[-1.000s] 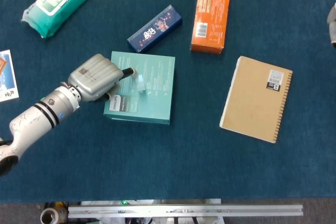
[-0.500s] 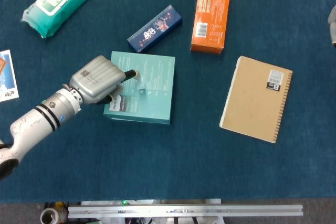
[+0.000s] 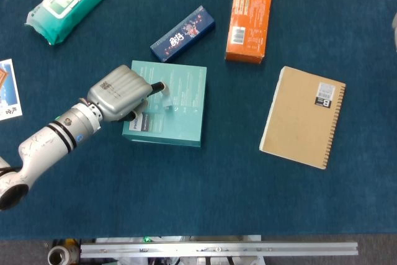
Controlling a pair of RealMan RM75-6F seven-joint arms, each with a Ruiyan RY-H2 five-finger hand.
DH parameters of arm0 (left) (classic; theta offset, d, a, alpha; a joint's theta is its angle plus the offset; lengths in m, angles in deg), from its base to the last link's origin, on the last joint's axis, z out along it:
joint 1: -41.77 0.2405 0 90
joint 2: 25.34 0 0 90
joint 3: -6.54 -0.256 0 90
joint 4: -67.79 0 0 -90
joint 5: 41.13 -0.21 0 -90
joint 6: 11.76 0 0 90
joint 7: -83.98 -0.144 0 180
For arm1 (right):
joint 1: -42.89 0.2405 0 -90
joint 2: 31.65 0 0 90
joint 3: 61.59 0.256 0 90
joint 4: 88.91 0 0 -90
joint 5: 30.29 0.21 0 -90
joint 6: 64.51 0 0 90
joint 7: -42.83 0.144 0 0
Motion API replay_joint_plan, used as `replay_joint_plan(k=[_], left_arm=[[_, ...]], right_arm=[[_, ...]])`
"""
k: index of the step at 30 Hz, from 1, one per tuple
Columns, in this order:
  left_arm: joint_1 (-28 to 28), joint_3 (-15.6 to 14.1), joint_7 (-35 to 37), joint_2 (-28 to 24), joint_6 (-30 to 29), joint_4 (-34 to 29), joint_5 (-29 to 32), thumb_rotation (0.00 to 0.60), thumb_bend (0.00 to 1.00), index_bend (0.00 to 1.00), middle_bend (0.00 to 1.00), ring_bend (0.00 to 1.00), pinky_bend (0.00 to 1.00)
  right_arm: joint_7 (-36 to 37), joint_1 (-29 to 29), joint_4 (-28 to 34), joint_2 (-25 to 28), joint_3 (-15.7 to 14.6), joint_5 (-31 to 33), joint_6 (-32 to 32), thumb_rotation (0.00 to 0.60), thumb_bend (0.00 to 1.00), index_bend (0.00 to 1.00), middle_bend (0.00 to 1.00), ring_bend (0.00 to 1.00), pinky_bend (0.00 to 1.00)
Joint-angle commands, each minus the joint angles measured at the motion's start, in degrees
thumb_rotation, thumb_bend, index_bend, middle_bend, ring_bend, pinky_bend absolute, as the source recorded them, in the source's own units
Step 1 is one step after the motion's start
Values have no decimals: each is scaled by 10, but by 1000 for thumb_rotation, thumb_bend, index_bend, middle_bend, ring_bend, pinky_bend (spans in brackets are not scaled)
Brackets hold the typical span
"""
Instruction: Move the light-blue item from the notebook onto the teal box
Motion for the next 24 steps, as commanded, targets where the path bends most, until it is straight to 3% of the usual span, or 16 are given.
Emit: replay_joint_plan(k=[1, 24], left_arm=[[0, 2, 1, 0, -3, -1, 3, 600, 756, 248, 1000, 1000, 970], [-5, 3, -12, 3, -2, 1, 21, 600, 756, 245, 1000, 1000, 970]], right_arm=[[1, 0, -1, -1, 0, 0, -1, 600, 483, 672, 980, 1000, 1000], [10, -6, -9, -1, 2, 0, 0, 600, 482, 672, 981, 1000, 1000]])
